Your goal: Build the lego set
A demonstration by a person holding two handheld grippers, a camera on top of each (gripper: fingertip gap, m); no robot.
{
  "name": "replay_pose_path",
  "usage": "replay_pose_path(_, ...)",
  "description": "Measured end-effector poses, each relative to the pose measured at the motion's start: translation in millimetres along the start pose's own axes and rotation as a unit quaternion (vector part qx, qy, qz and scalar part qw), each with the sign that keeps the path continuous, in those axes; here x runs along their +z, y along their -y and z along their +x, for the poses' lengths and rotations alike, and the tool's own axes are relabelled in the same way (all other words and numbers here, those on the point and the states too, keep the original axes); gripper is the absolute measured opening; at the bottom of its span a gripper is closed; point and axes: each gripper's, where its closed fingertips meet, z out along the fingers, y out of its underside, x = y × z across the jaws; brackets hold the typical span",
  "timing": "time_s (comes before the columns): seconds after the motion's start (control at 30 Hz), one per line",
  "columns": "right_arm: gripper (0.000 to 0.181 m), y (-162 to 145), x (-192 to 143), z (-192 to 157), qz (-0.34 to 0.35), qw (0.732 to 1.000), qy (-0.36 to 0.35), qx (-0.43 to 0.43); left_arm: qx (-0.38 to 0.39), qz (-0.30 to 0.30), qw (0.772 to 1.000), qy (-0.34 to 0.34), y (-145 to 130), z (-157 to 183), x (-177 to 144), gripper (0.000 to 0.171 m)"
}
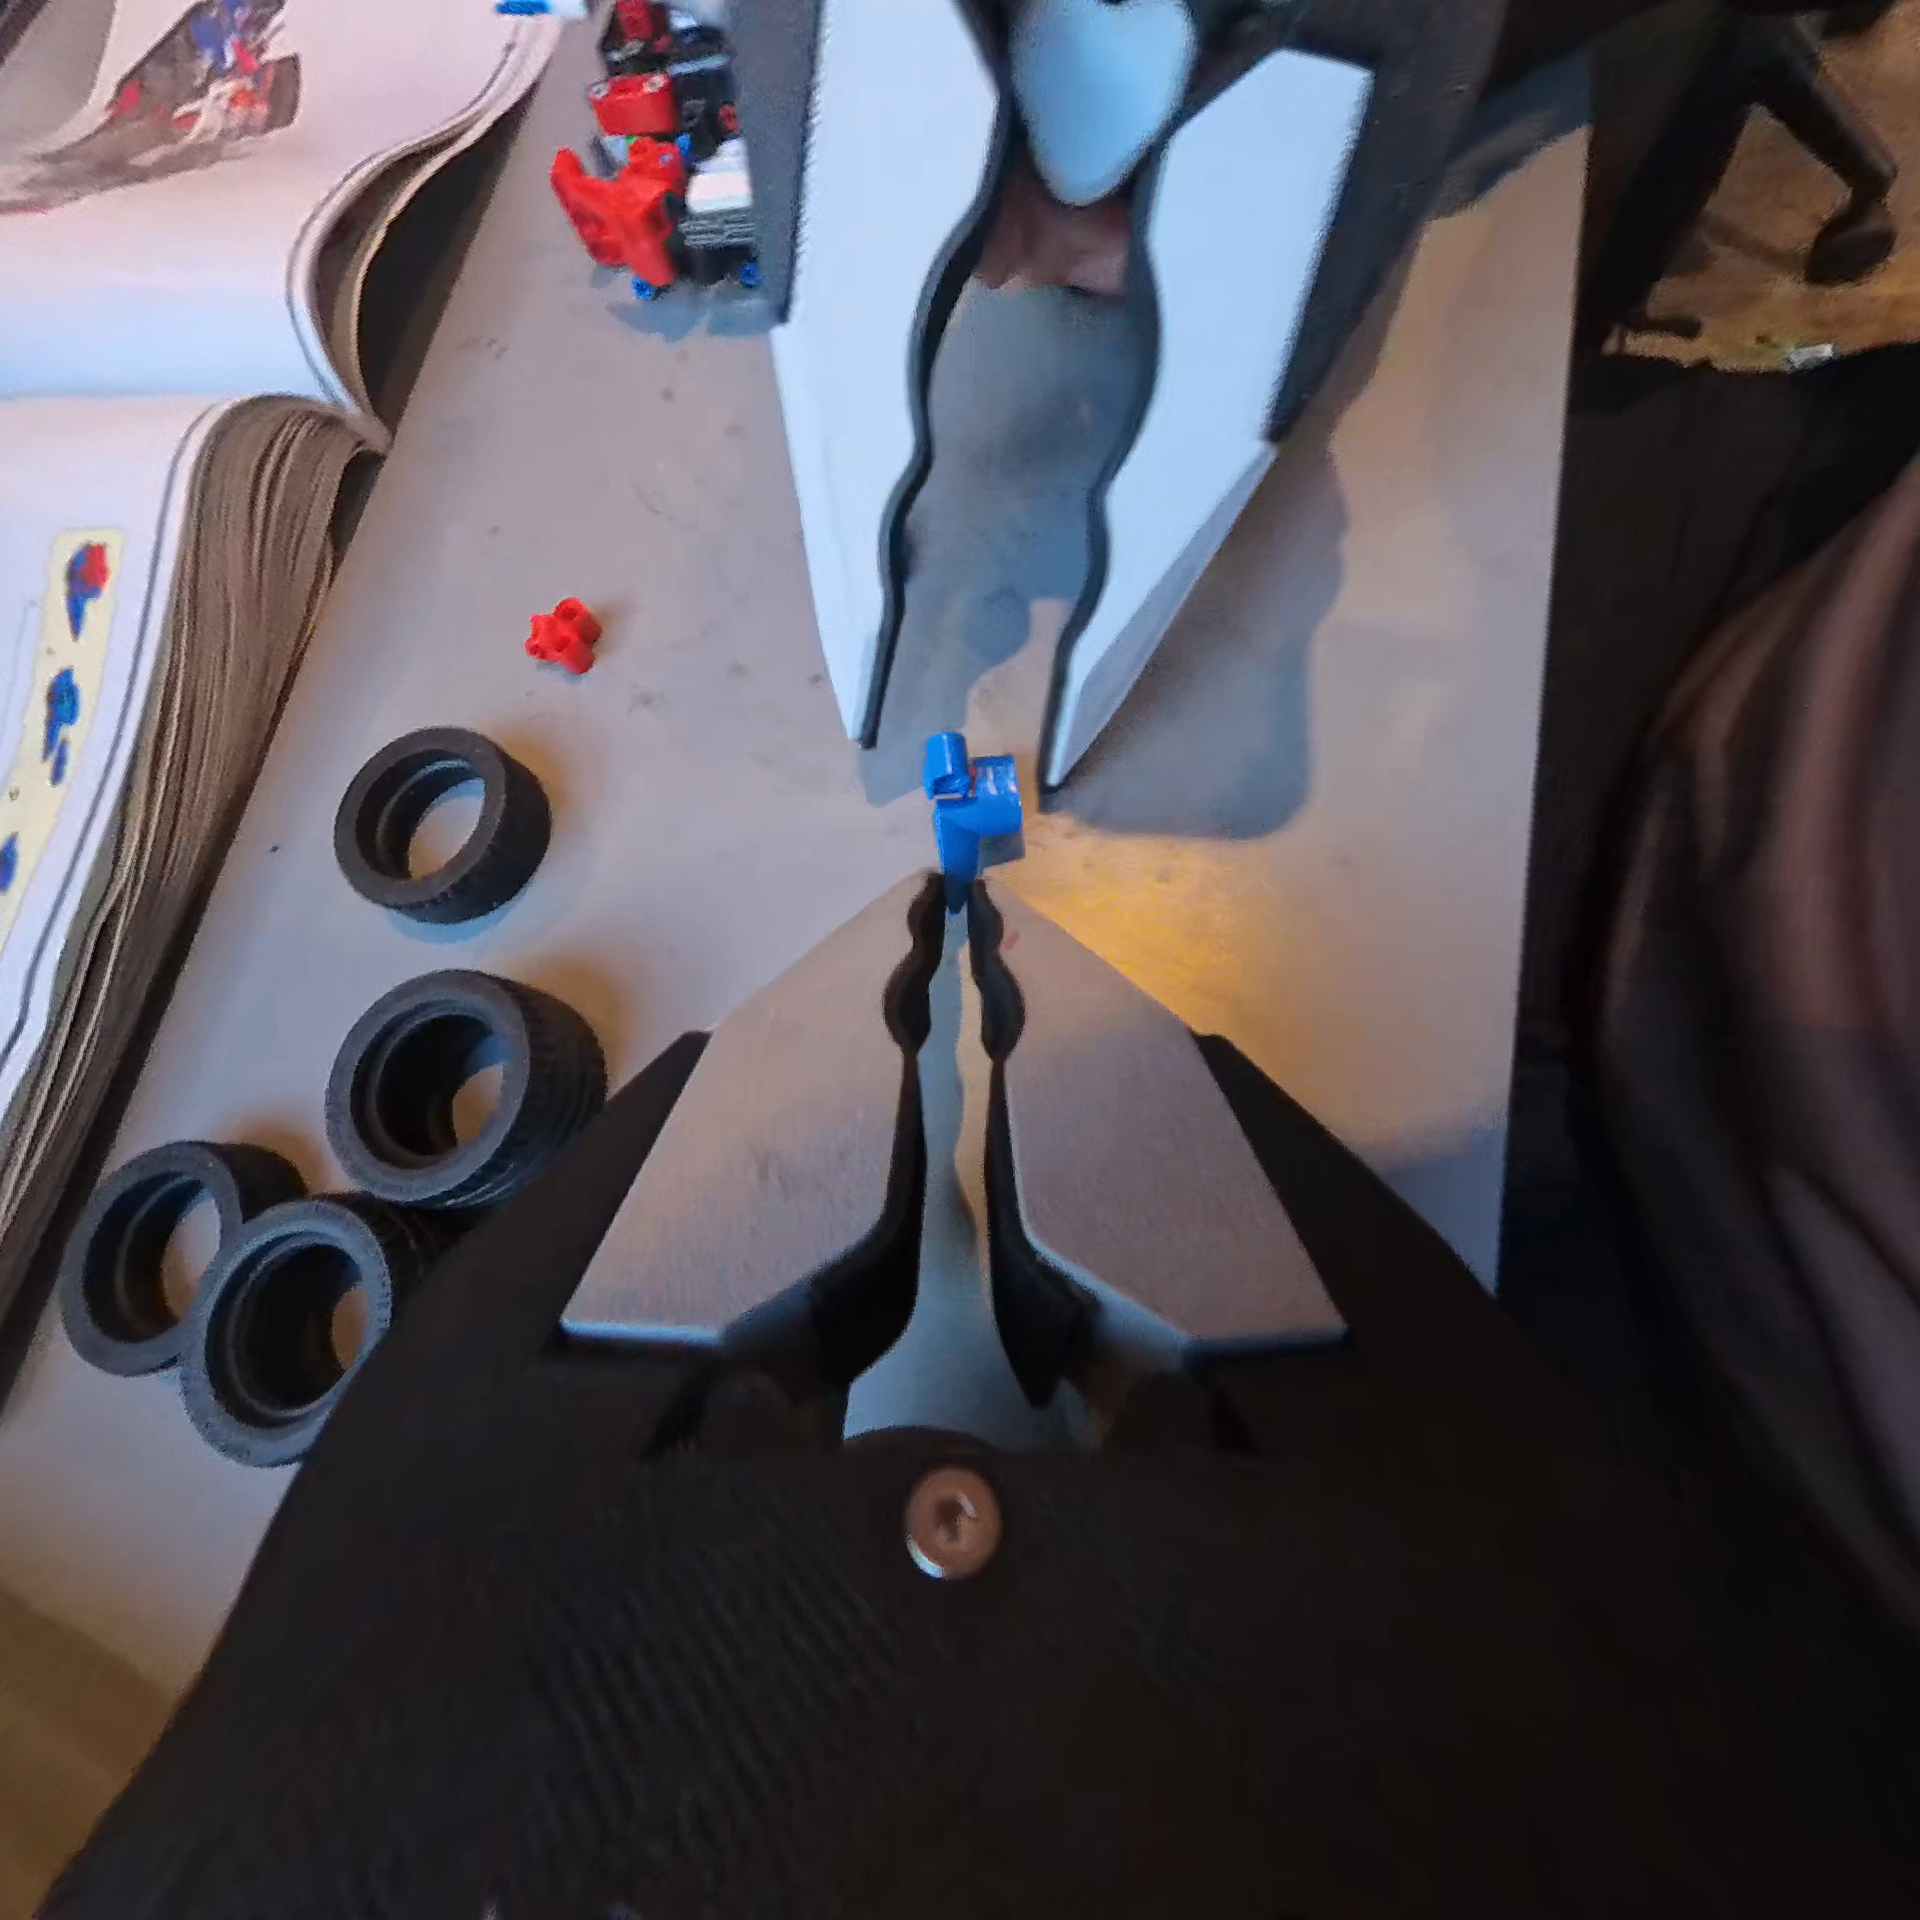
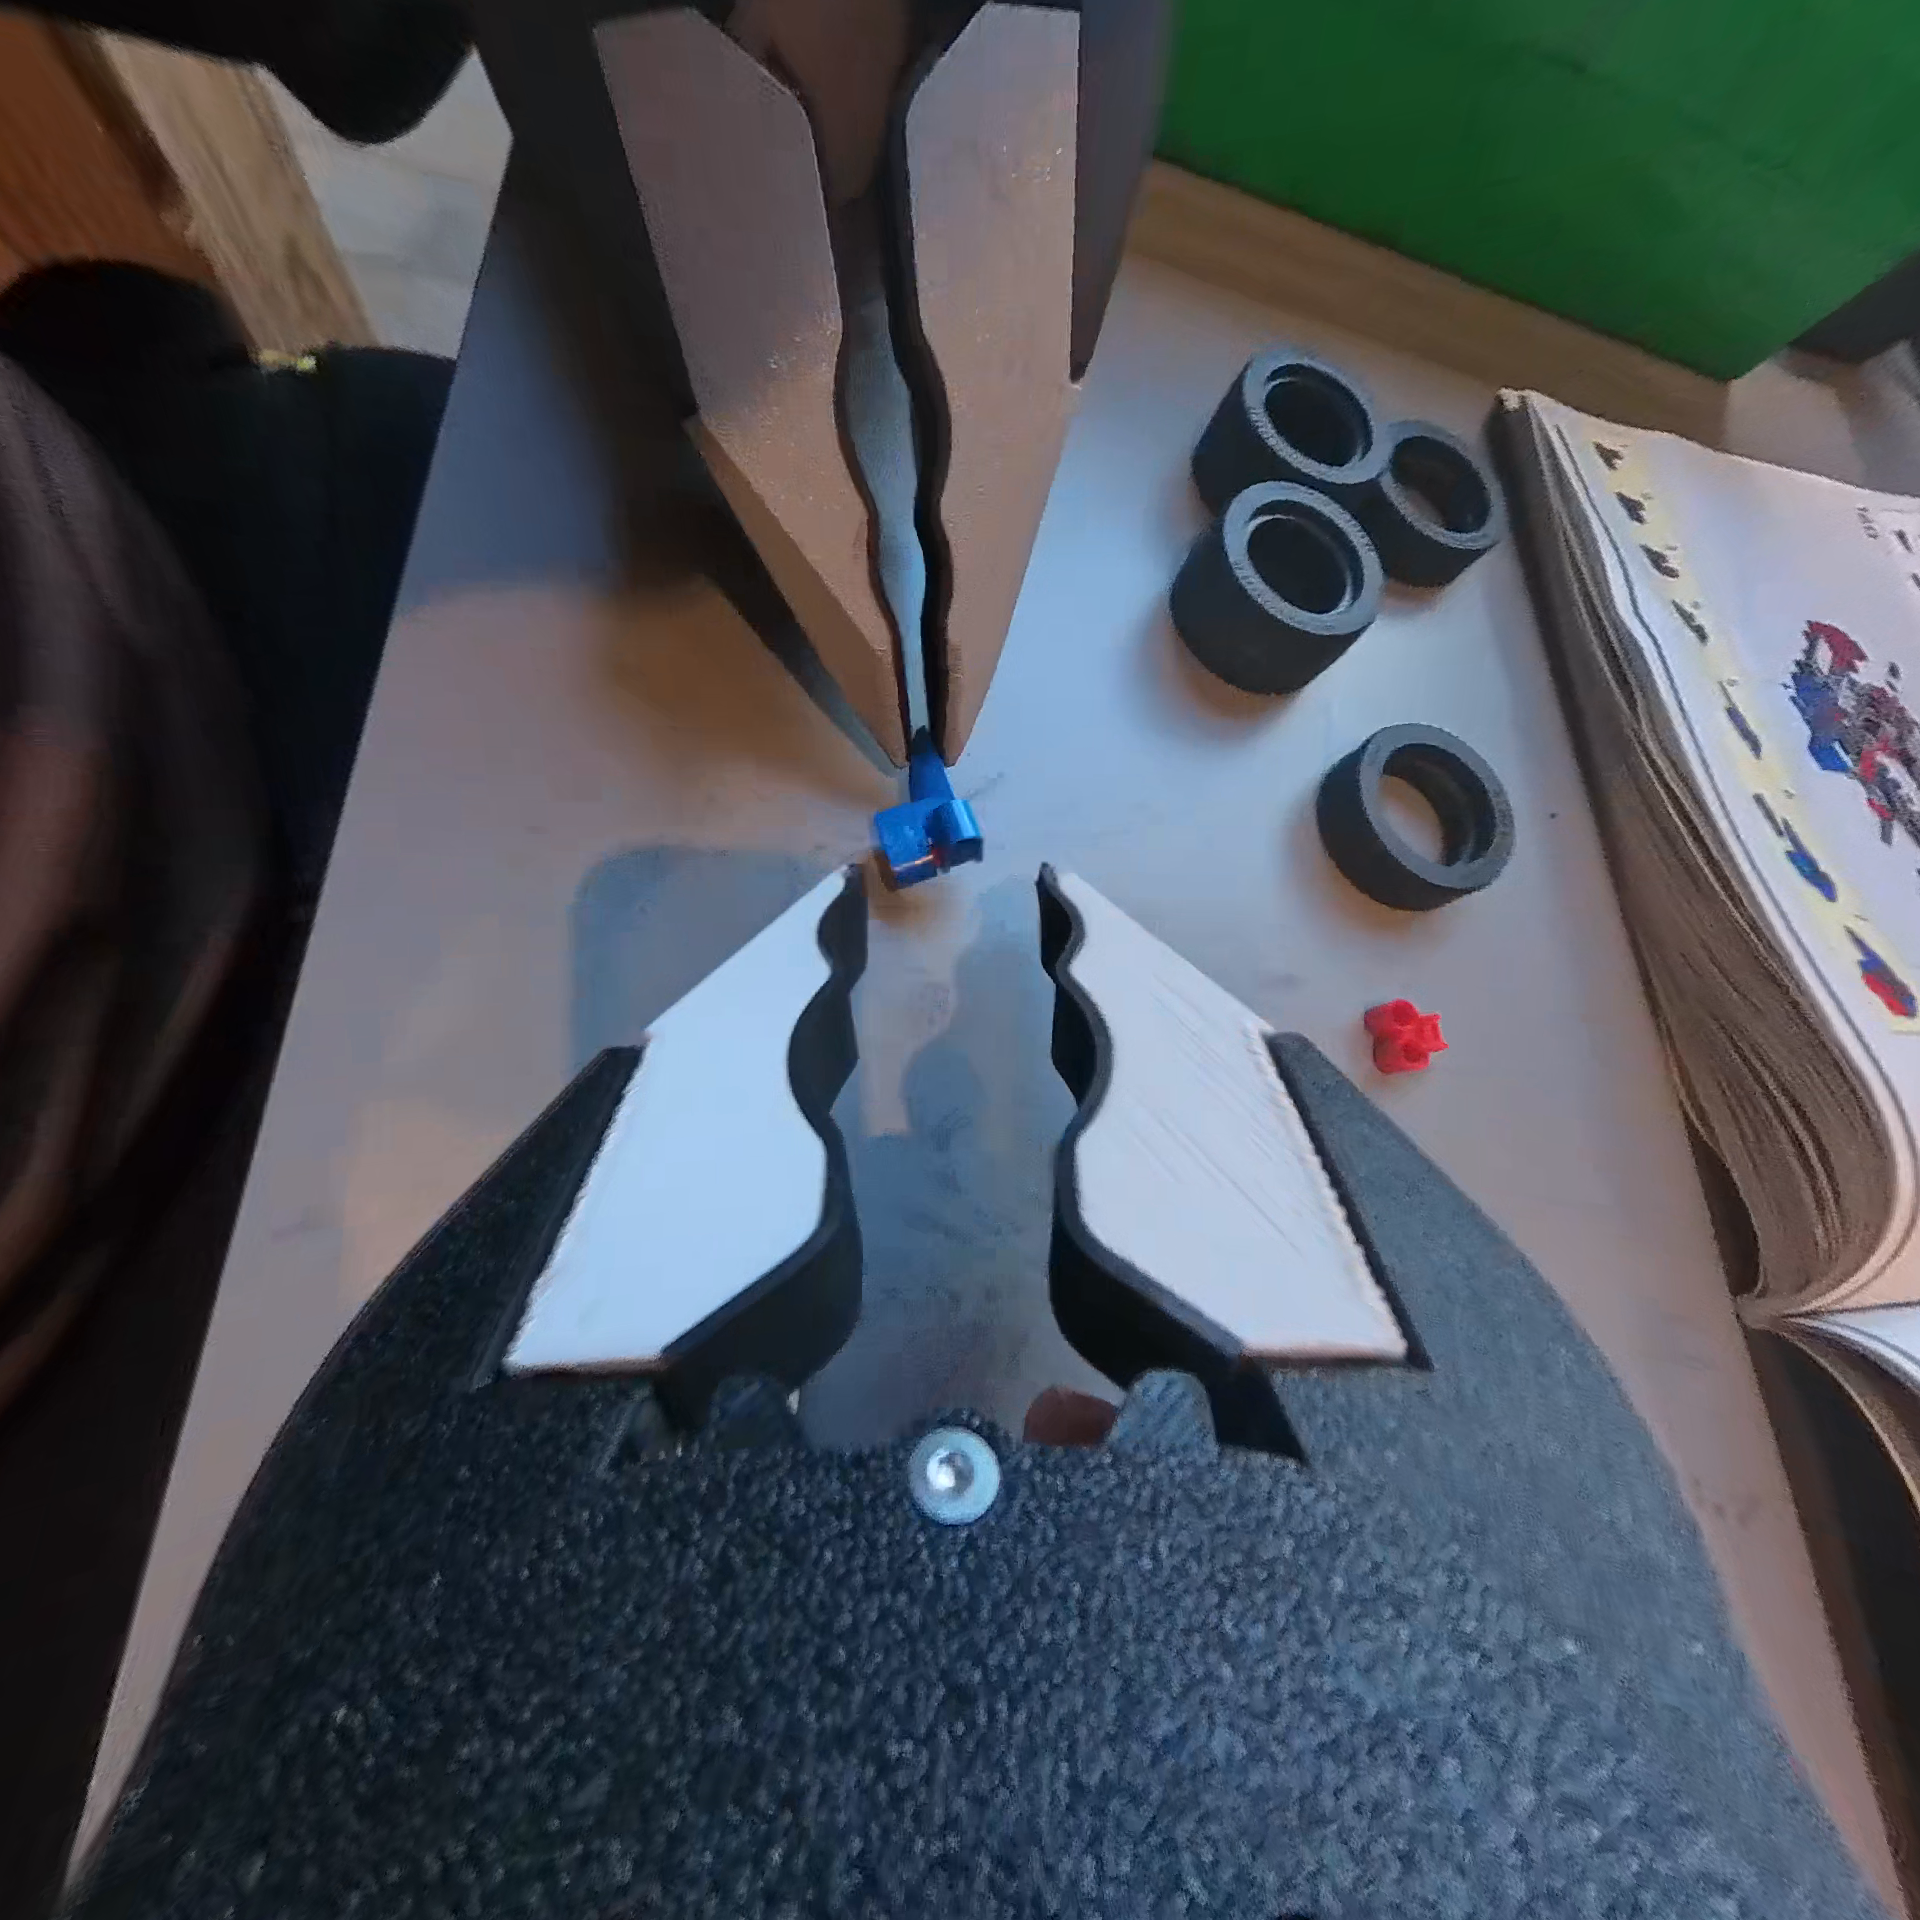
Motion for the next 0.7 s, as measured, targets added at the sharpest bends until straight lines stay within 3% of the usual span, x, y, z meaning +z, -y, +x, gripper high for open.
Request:
replay_pose_path(0.1,0.018,0.2,2.1,-7.9,-0.005,0.999,0.009,-0.035,0.047,-0.001,0.999,0.014,-0.2,4.6,0.0,0.002)
replay_pose_path(0.4,0.018,4.1,-1.5,-18.8,0.018,0.991,-0.002,-0.134,0.138,0.015,0.990,0.025,0.4,13.1,-2.4,0.002)
replay_pose_path(0.7,0.017,5.0,-0.7,-17.7,0.022,0.986,-0.022,-0.163,0.131,0.003,0.991,0.016,-2.3,11.3,0.7,0.002)
